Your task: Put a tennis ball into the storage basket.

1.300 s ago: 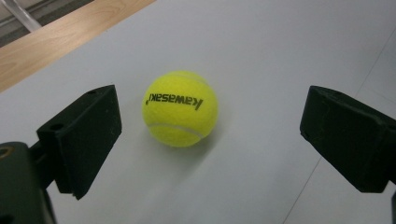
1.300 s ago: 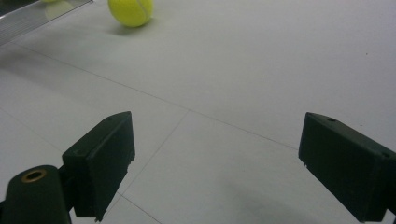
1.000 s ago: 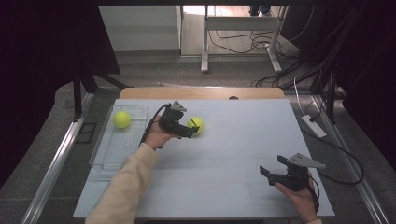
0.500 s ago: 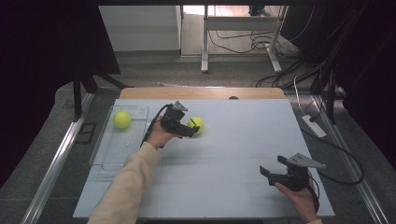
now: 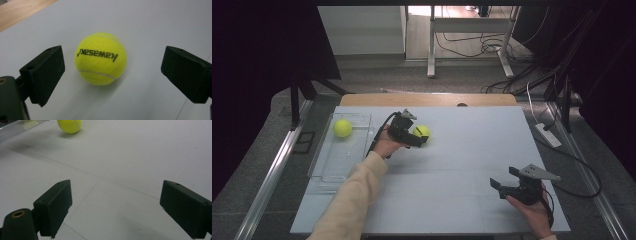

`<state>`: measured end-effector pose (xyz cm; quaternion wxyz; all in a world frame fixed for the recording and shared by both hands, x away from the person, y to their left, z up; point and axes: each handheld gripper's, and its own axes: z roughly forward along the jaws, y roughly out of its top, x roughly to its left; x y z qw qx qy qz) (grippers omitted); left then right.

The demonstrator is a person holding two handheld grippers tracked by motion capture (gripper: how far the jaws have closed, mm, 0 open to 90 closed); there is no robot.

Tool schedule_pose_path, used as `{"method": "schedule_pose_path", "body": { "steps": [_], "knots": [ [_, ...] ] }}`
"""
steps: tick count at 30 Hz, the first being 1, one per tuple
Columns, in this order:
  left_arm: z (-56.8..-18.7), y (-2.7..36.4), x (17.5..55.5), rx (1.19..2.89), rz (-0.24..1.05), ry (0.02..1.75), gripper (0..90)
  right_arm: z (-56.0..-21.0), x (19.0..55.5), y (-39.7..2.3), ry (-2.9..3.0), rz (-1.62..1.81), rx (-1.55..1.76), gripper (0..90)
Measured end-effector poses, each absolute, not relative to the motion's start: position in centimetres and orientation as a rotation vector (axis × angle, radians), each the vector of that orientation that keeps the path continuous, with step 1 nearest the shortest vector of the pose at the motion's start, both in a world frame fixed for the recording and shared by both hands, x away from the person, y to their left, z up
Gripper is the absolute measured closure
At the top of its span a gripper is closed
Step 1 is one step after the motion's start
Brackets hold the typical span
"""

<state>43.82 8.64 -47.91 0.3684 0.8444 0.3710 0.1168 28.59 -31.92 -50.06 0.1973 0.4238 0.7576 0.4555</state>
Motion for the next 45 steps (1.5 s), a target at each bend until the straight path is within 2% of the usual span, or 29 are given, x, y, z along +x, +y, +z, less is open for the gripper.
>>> {"method": "schedule_pose_path", "body": {
  "steps": [36, 39, 45],
  "knots": [
    [-50.9, 7.4, 46.5, 2.181, 0.269, 1.040, 6.7, -50.2, 28.6, -32.2, 2.118, 1.274, 1.196, 10.8],
    [-51.2, 7.3, 46.7, 2.176, 0.272, 1.054, 8.3, -50.2, 28.6, -32.2, 2.117, 1.275, 1.196, 10.8],
    [-51.5, 7.3, 46.9, 2.159, 0.246, 1.069, 17.7, -50.2, 28.6, -32.3, 2.115, 1.271, 1.199, 10.8]
  ]
}}
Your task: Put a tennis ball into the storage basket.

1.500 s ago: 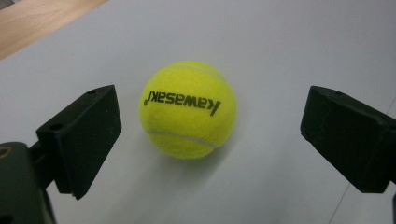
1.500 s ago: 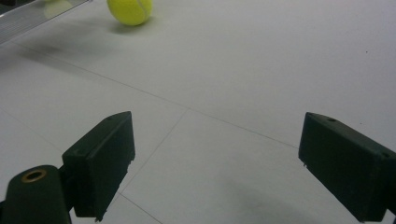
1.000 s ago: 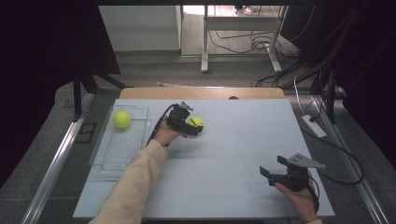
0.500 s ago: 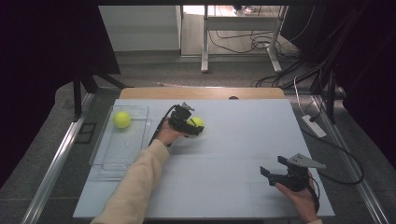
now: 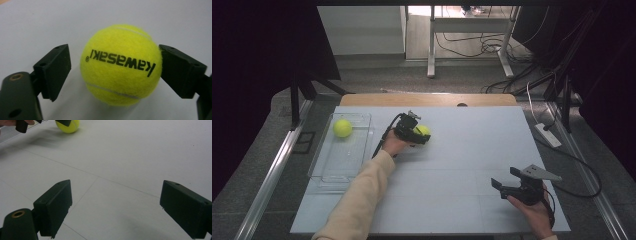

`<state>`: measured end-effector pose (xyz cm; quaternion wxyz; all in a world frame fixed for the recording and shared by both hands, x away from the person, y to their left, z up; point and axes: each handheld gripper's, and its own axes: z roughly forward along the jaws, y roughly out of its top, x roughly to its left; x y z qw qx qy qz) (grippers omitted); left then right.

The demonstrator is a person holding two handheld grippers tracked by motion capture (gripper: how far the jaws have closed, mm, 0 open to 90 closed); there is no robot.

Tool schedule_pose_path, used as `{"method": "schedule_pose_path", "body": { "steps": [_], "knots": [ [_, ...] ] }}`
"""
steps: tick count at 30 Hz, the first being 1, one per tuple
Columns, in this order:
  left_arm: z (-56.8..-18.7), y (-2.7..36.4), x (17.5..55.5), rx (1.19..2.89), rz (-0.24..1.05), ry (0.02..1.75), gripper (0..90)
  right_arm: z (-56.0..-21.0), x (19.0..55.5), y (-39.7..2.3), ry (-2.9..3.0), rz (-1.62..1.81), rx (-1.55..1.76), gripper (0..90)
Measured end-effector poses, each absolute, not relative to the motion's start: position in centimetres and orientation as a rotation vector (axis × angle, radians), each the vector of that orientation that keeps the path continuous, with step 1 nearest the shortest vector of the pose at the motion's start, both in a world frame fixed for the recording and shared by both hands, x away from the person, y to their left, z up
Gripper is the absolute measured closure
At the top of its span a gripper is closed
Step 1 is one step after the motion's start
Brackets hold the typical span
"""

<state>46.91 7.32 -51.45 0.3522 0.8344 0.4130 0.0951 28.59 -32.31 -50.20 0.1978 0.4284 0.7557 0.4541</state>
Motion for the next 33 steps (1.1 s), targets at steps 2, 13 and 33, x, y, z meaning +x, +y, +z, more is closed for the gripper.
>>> {"method": "schedule_pose_path", "body": {
  "steps": [2, 13, 33],
  "knots": [
    [-51.4, 7.3, 46.9, 2.152, 0.242, 1.056, 24.1, -50.2, 28.6, -32.3, 2.115, 1.270, 1.200, 10.8],
    [-51.0, 7.1, 46.7, 2.194, 0.270, 1.041, 26.8, -50.2, 28.6, -32.3, 2.111, 1.270, 1.200, 10.8],
    [-49.5, 7.4, 45.7, 2.163, 0.273, 0.992, 26.8, -50.1, 28.5, -32.3, 2.110, 1.273, 1.196, 10.8]
  ]
}}
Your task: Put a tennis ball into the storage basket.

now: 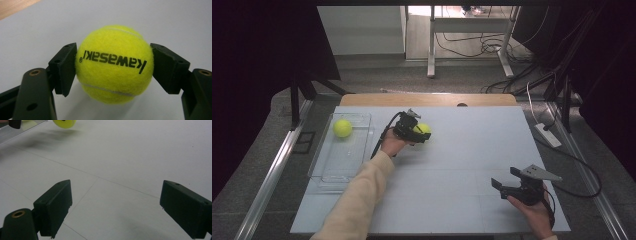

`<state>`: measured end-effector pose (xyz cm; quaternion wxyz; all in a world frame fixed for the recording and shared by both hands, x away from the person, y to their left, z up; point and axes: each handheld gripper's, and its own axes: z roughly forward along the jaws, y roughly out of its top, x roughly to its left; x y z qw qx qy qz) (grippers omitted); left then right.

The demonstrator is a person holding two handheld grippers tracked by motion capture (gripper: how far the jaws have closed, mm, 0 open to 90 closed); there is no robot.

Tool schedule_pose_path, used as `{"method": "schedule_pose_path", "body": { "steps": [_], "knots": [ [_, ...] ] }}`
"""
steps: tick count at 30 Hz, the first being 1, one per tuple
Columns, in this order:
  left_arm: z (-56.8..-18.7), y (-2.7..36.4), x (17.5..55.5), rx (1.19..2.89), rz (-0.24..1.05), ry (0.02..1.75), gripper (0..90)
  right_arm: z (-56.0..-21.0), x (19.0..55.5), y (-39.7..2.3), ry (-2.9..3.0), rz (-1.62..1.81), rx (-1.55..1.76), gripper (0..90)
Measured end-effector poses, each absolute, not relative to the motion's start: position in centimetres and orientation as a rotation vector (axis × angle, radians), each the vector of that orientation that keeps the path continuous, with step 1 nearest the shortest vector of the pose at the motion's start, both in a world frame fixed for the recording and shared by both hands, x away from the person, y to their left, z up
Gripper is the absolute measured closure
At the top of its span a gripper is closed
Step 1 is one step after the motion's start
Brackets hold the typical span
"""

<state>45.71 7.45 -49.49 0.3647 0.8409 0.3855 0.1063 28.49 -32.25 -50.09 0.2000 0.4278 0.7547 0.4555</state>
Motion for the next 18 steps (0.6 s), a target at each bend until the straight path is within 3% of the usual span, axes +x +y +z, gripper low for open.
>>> {"method": "schedule_pose_path", "body": {
  "steps": [18],
  "knots": [
    [-48.7, 8.8, 44.6, 2.110, 0.306, 0.991, 26.8, -50.0, 28.4, -32.1, 2.113, 1.271, 1.193, 10.8]
  ]
}}
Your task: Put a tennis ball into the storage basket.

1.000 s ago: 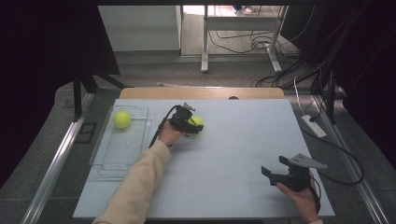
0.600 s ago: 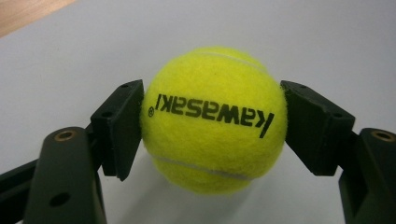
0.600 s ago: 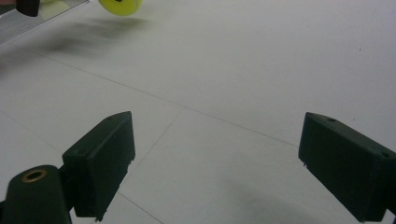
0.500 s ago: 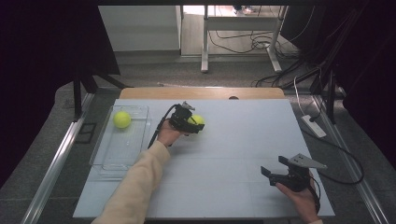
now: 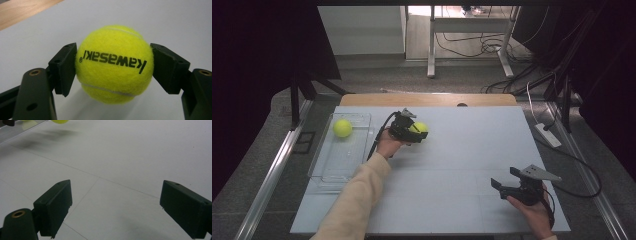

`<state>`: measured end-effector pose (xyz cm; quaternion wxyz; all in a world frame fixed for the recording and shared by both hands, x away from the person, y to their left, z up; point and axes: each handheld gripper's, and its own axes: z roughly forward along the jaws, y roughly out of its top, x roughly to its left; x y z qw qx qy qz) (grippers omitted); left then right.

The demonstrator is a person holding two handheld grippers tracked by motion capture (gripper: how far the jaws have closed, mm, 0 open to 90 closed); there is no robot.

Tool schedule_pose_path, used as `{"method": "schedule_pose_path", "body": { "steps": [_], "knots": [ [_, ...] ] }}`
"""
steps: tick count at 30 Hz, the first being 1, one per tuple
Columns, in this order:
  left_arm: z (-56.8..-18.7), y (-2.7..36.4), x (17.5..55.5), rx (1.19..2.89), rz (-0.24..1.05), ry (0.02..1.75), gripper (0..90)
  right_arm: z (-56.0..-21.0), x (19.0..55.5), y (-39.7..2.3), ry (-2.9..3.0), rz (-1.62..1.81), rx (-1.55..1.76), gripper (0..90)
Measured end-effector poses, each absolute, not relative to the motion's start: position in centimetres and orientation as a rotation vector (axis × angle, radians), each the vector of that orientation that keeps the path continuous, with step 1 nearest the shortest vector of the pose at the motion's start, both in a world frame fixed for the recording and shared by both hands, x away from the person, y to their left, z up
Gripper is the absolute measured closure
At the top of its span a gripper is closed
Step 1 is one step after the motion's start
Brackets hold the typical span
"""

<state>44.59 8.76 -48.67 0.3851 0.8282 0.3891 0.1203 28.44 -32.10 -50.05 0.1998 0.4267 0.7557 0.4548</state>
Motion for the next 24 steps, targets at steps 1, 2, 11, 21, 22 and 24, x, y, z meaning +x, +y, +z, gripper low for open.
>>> {"method": "schedule_pose_path", "body": {
  "steps": [1, 2, 11, 21, 22, 24],
  "knots": [
    [-48.7, 8.8, 44.6, 2.110, 0.306, 0.991, 26.8, -50.0, 28.4, -32.1, 2.113, 1.271, 1.193, 10.8],
    [-48.6, 8.9, 44.5, 2.106, 0.309, 0.990, 26.8, -50.0, 28.4, -32.1, 2.113, 1.270, 1.193, 10.8],
    [-47.8, 9.2, 43.9, 2.082, 0.335, 0.980, 26.7, -50.0, 28.4, -32.0, 2.113, 1.269, 1.192, 10.8],
    [-47.6, 9.4, 43.6, 2.081, 0.344, 0.972, 26.7, -50.1, 28.5, -32.0, 2.113, 1.268, 1.193, 10.8],
    [-47.5, 9.4, 43.6, 2.074, 0.343, 0.972, 26.7, -50.1, 28.5, -32.0, 2.113, 1.268, 1.193, 10.8],
    [-47.4, 9.5, 43.5, 2.072, 0.345, 0.970, 26.8, -50.1, 28.5, -32.0, 2.113, 1.269, 1.193, 10.8]
  ]
}}
